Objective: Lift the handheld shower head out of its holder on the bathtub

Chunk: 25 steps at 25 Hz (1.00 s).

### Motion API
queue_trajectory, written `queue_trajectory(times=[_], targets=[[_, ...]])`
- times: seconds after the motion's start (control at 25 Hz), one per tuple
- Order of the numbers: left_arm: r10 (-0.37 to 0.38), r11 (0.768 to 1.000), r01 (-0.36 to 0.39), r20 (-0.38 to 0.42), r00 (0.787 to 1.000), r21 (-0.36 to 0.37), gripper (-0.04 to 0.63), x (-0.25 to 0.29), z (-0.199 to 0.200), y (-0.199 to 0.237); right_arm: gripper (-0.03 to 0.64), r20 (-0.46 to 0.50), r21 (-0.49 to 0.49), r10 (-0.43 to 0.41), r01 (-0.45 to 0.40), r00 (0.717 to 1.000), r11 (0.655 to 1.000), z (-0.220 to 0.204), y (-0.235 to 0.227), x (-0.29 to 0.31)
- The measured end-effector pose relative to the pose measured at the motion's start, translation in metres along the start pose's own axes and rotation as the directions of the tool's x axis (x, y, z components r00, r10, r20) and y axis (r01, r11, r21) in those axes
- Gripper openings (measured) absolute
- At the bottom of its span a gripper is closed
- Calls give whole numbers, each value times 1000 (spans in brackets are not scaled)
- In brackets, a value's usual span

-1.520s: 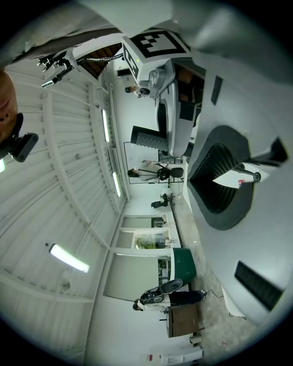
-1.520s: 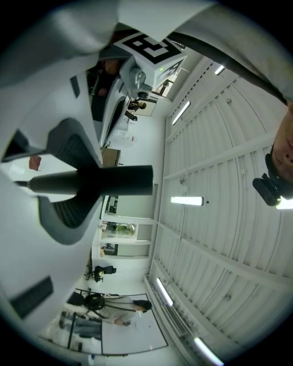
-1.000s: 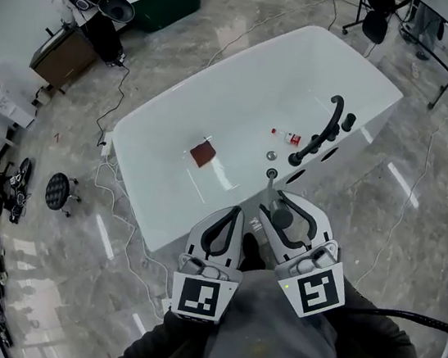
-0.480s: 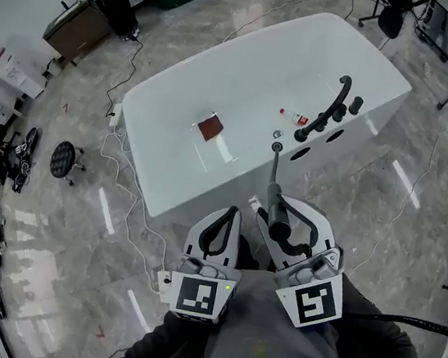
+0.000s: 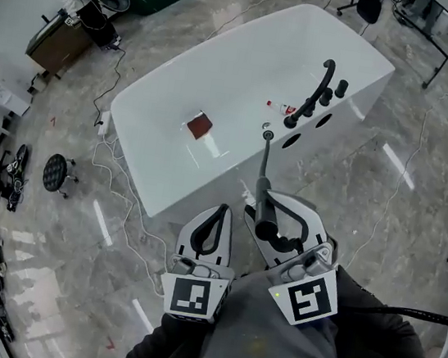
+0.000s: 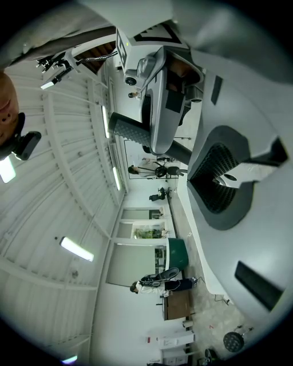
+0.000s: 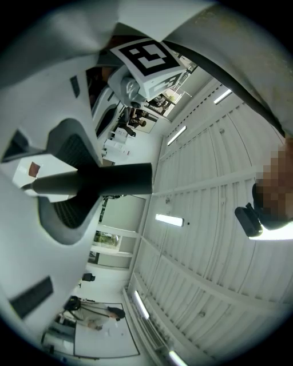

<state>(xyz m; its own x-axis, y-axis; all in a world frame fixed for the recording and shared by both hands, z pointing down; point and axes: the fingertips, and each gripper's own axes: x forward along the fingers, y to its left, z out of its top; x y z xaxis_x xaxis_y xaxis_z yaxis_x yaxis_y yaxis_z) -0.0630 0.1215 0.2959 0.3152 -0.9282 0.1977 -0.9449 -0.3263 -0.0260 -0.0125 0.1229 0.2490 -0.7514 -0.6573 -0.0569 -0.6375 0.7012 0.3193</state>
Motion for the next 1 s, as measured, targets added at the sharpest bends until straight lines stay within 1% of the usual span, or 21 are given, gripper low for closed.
queue_trajectory(times=[0.16,0.32,0.56,0.64,0.76,0.88,1.0], targets=[[-20,1000,20,10,1000,1,3,-27,-14,18,141,4,-7,-24,24,1000,1000,6,37,2],[-56,998,56,22,998,12,3,-51,-18,23,141,-5,-12,-46,46,999,999,16,65,-4],[-108,994,107,51,993,22,3,-74,-12,11,141,-12,-47,-77,76,997,996,38,84,-24],[-123,992,122,53,991,15,3,-79,-17,8,141,-21,-49,-84,83,996,995,39,91,-29],[-132,991,132,51,990,7,3,-87,-29,4,141,-28,-51,-72,70,997,996,35,107,-37],[-151,988,151,64,986,7,3,-77,-33,-4,141,-37,-47,-69,67,997,997,23,104,-39],[-139,990,138,79,987,16,3,-55,-21,7,141,-71,39,-81,84,994,996,4,78,-22]])
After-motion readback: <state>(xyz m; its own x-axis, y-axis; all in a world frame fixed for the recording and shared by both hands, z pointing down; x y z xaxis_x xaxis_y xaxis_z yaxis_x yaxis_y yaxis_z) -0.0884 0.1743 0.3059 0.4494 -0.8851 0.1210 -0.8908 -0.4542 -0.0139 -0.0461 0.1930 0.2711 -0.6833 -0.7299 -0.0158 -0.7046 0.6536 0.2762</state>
